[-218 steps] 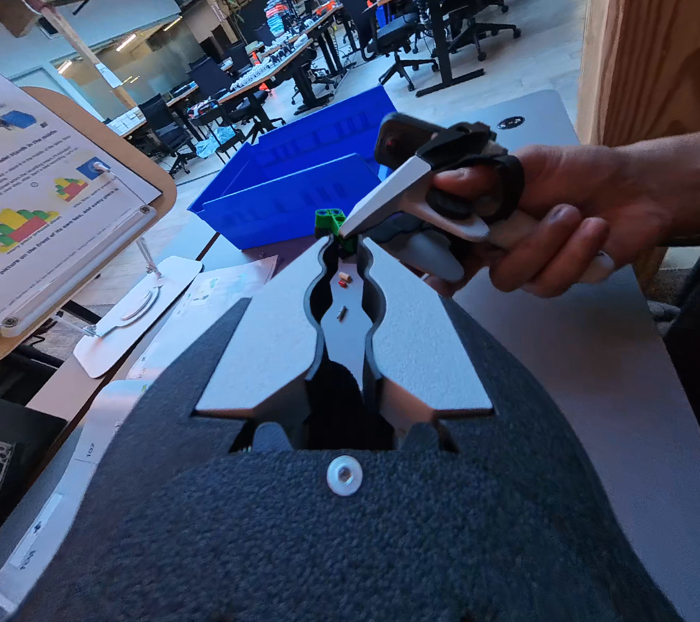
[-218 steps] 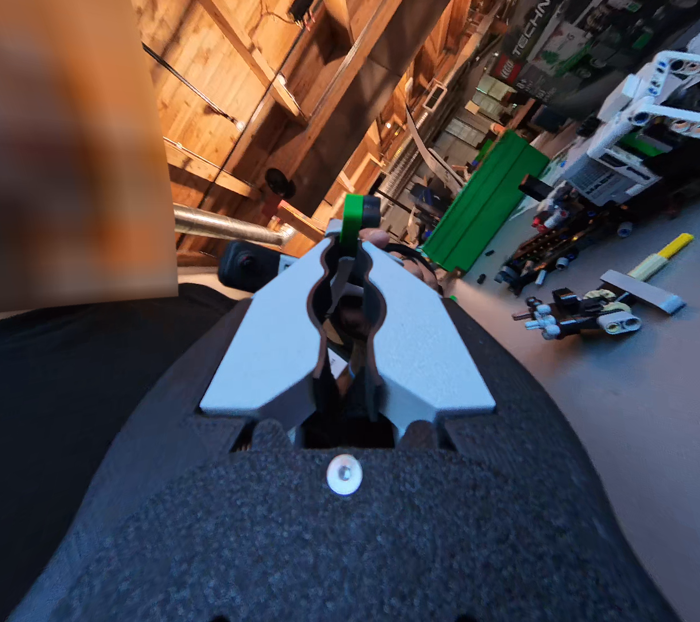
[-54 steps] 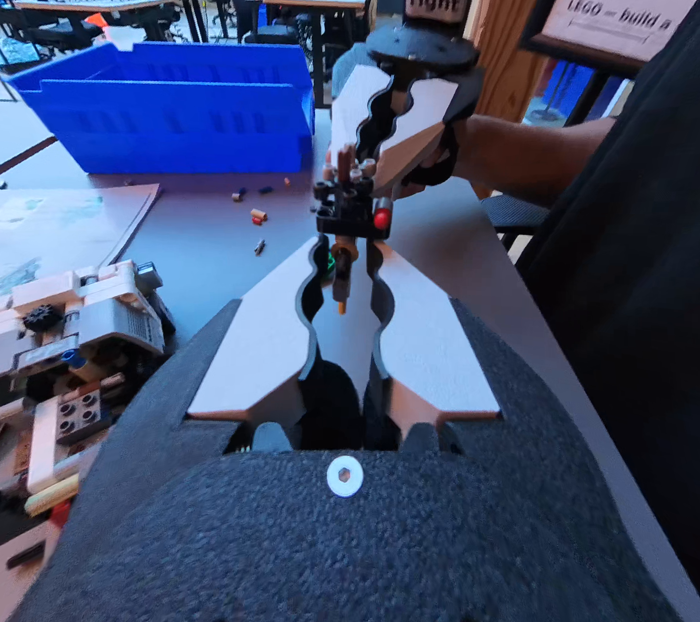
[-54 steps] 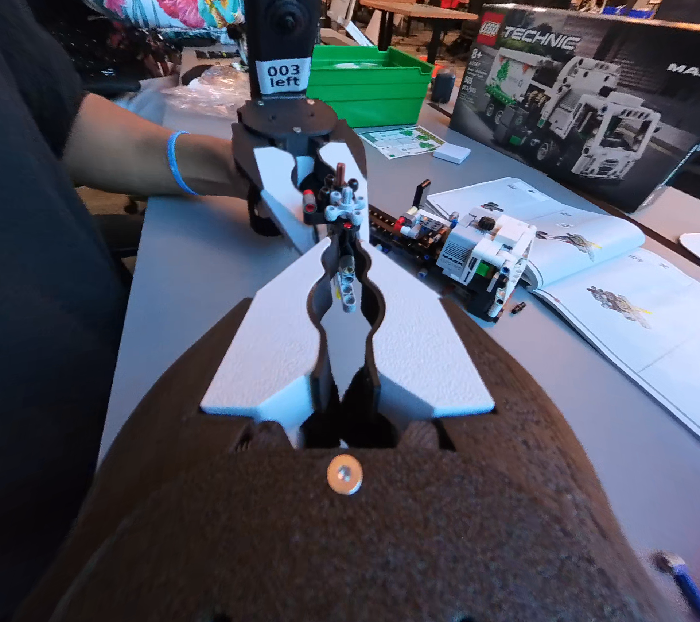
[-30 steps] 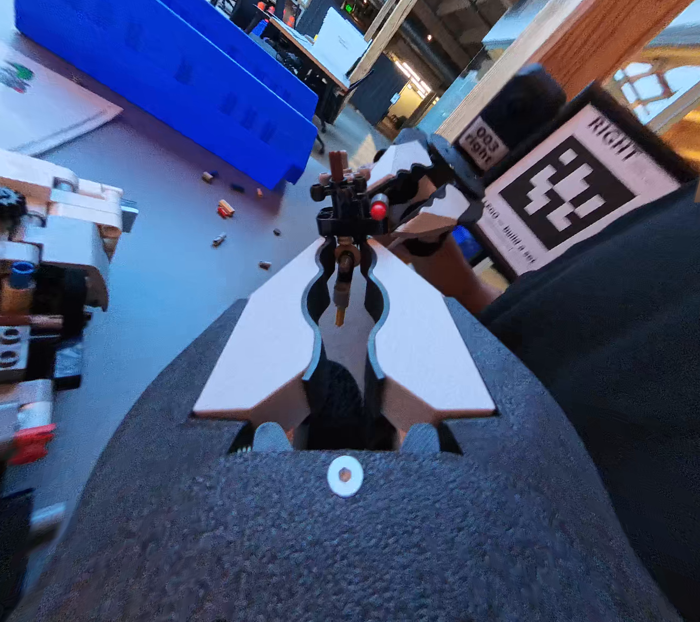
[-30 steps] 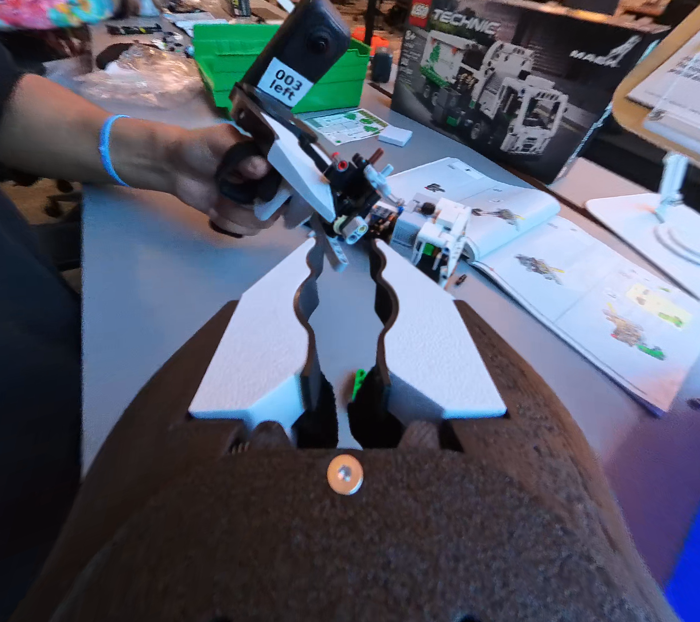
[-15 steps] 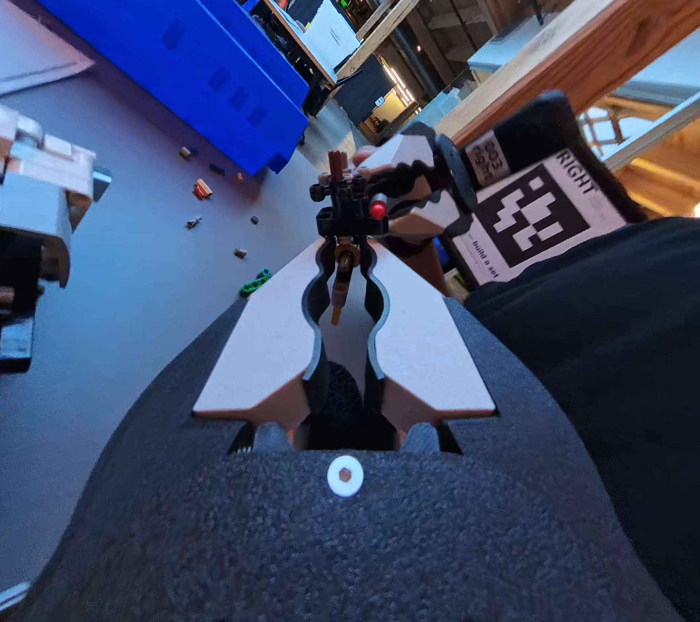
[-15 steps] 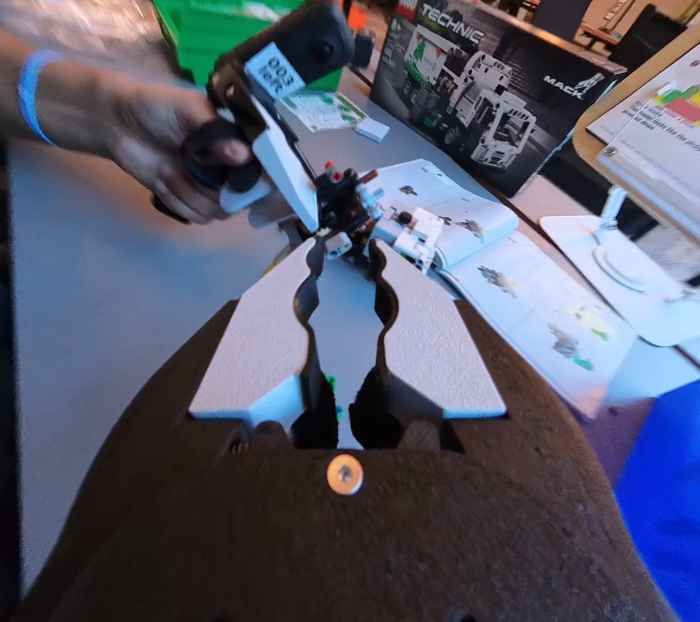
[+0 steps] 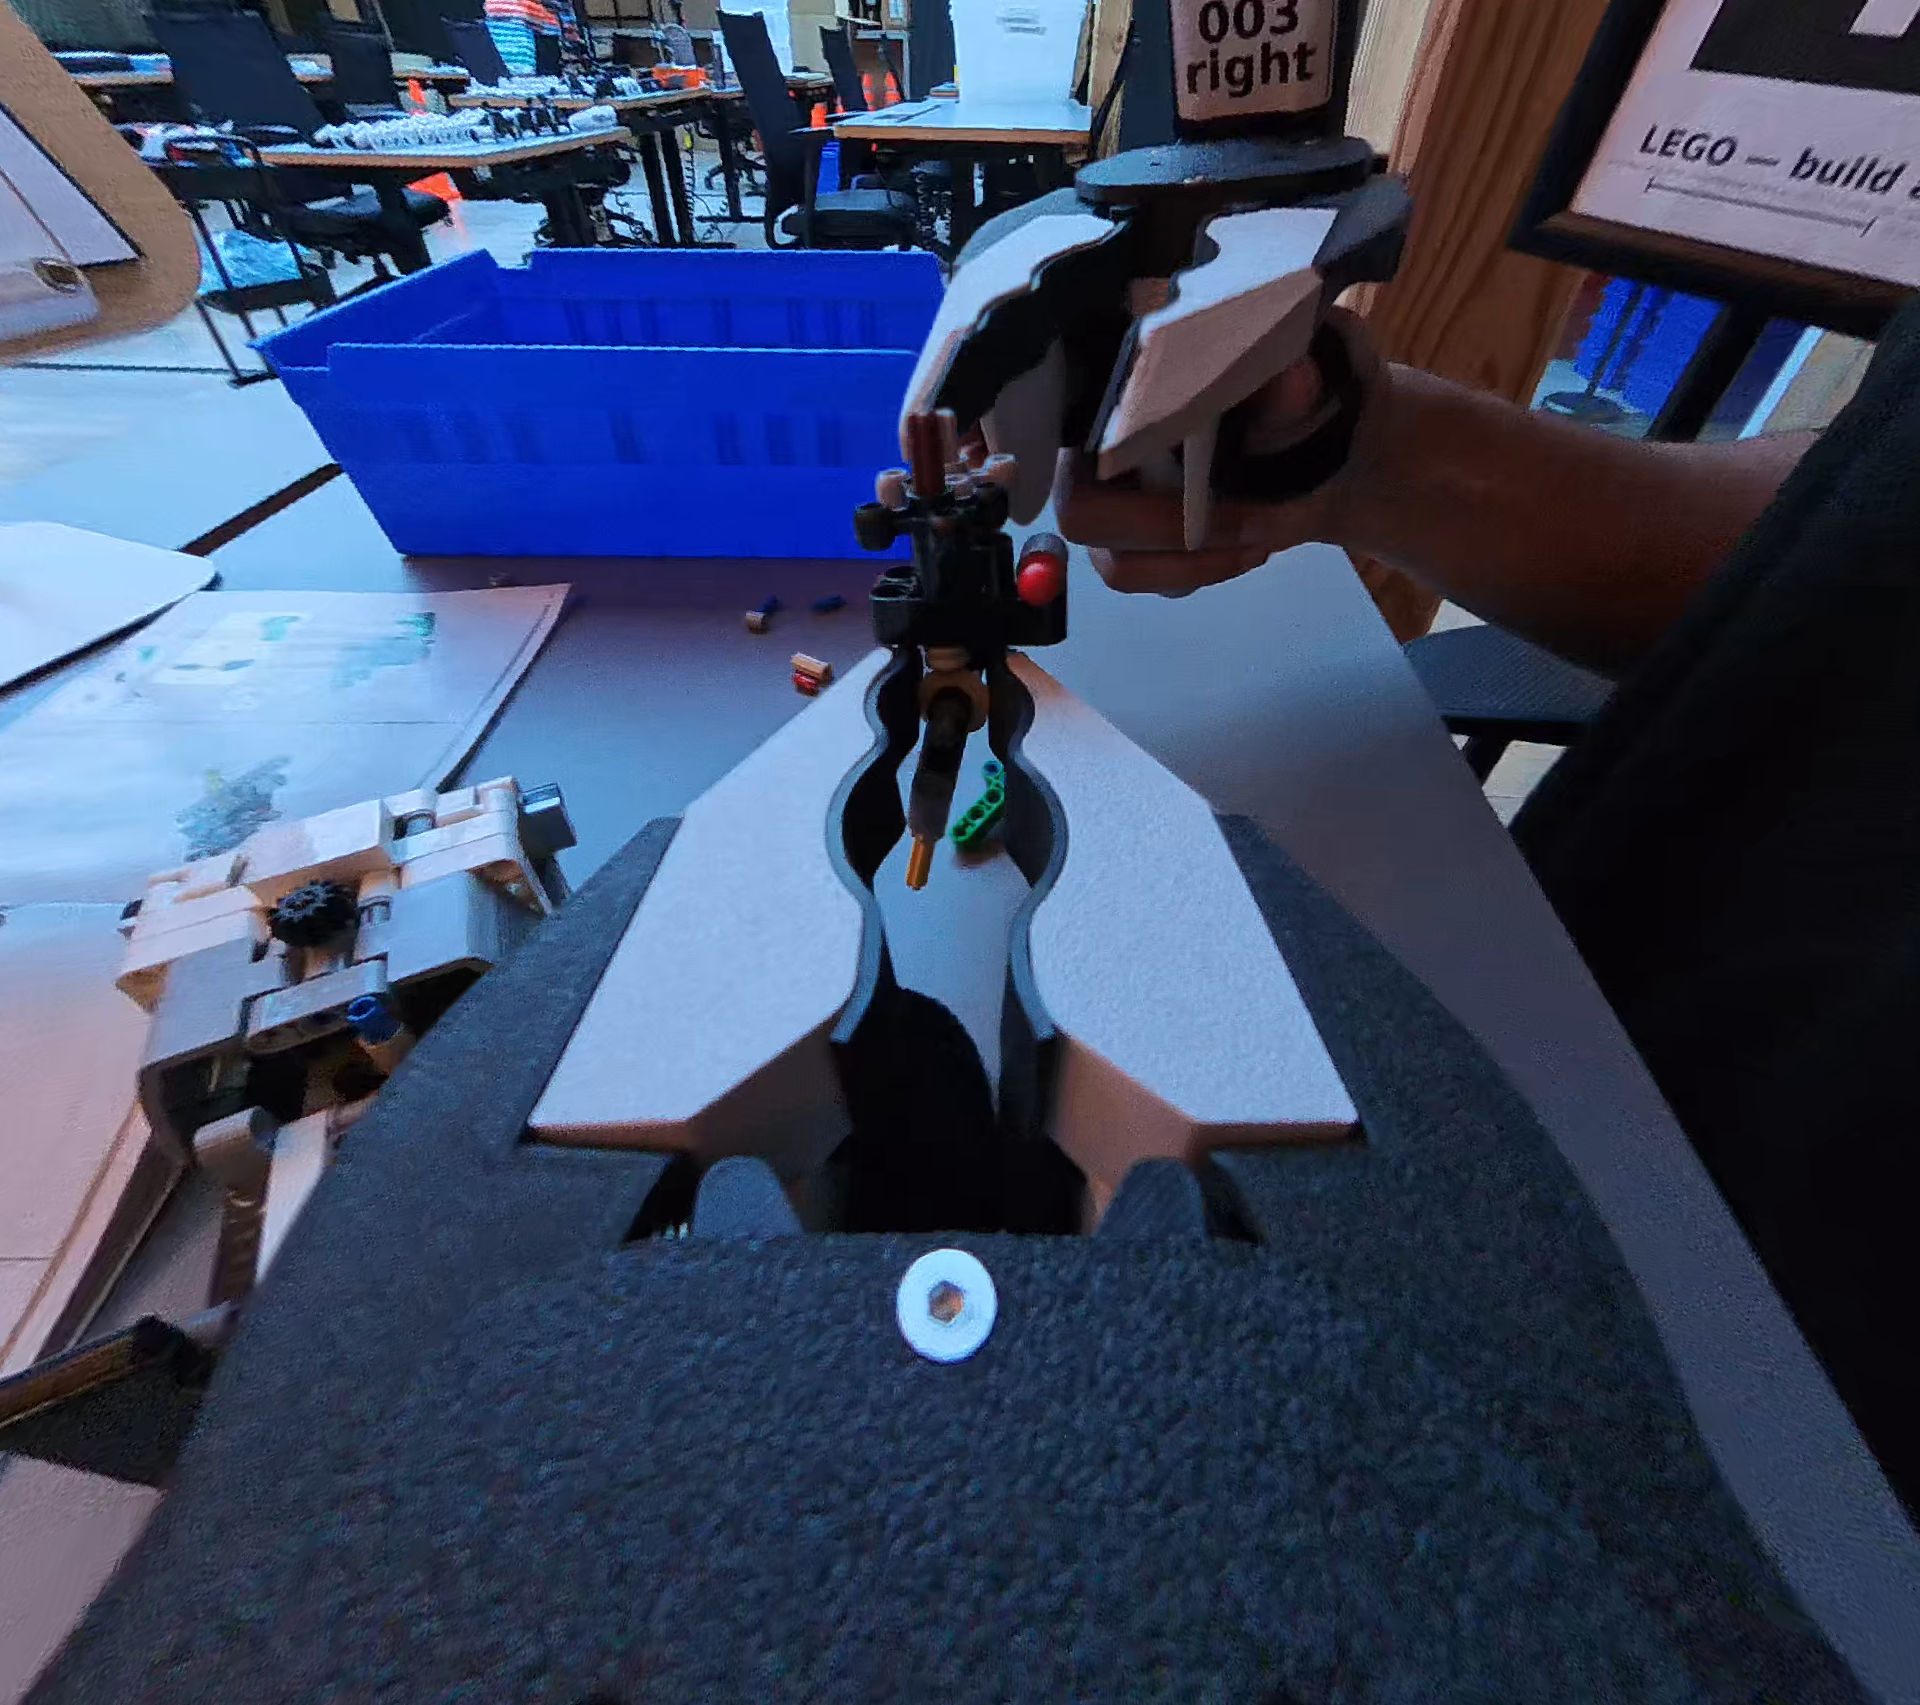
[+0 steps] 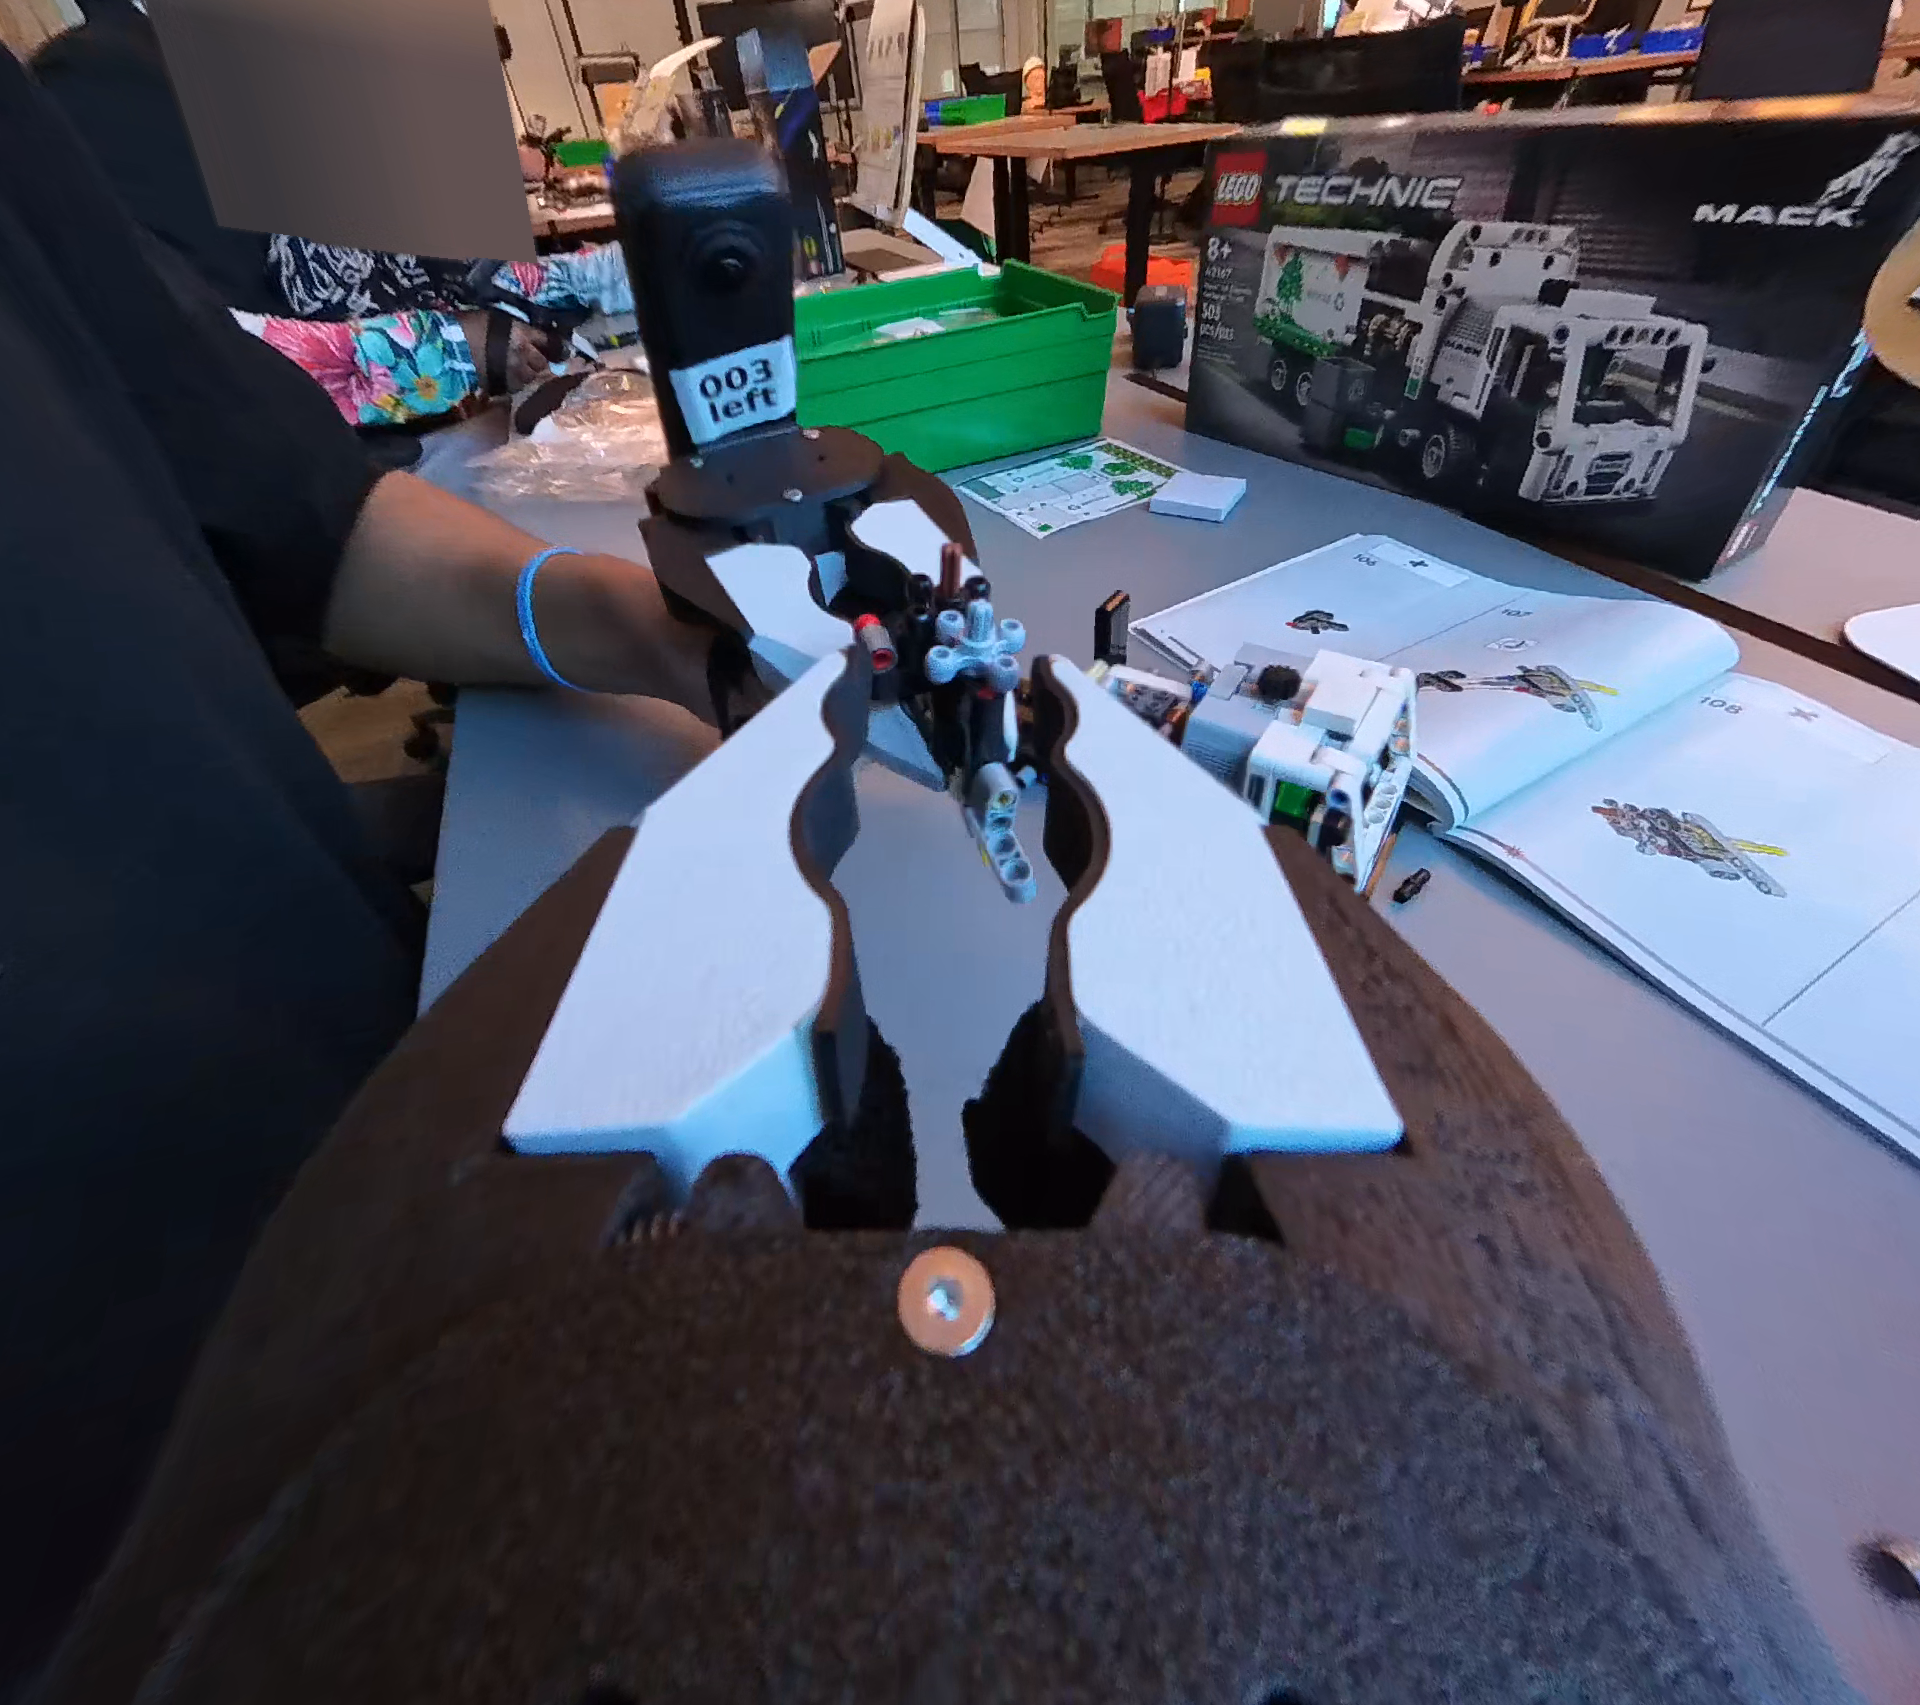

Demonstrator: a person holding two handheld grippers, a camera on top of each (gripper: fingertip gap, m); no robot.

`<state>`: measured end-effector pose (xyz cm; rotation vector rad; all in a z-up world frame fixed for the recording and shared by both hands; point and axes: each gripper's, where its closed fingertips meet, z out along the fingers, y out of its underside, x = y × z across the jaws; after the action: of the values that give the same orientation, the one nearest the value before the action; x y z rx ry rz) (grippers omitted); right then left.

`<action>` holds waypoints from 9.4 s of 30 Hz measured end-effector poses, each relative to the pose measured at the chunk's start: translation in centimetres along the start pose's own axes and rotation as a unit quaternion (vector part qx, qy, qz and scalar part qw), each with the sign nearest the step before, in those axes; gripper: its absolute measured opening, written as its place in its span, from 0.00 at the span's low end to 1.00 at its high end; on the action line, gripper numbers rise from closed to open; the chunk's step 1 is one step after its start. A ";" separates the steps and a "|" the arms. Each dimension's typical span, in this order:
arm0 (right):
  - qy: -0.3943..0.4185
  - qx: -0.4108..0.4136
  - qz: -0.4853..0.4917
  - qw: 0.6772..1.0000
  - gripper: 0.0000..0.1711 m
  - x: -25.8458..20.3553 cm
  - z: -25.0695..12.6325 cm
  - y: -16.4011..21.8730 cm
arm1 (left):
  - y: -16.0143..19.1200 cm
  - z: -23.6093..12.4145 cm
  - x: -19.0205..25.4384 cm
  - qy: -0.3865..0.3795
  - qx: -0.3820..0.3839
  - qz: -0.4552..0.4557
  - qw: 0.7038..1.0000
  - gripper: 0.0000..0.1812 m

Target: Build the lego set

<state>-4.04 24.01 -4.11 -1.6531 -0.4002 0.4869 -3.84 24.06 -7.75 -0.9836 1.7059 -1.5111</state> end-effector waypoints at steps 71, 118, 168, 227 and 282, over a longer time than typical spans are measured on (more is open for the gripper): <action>0.072 -0.305 -0.084 0.946 0.15 3.2 -4.5 12.8 | 3.4 2.5 -3.1 -0.112 -0.068 0.151 0.980 0.05; -0.013 -0.193 -0.269 0.943 0.04 -0.4 -1.8 2.1 | 1.6 1.2 0.2 -0.032 -0.006 0.105 0.994 0.05; 0.019 -0.188 -0.157 0.969 0.04 0.6 -1.9 2.1 | 1.7 1.5 -0.2 -0.081 -0.008 0.157 0.984 0.05; 0.014 -0.260 -0.181 0.948 0.04 0.2 -4.0 5.7 | 3.1 2.2 -0.5 -0.231 -0.116 0.440 0.860 0.06; 0.029 -0.474 -0.145 0.868 0.04 0.6 -6.8 11.7 | 6.5 2.0 -3.3 -0.233 -0.209 0.369 0.875 0.06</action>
<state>-0.14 17.04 -15.07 -2.4830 -0.9278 -0.0297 -1.19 26.23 -14.53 -0.6815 1.7664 -0.3778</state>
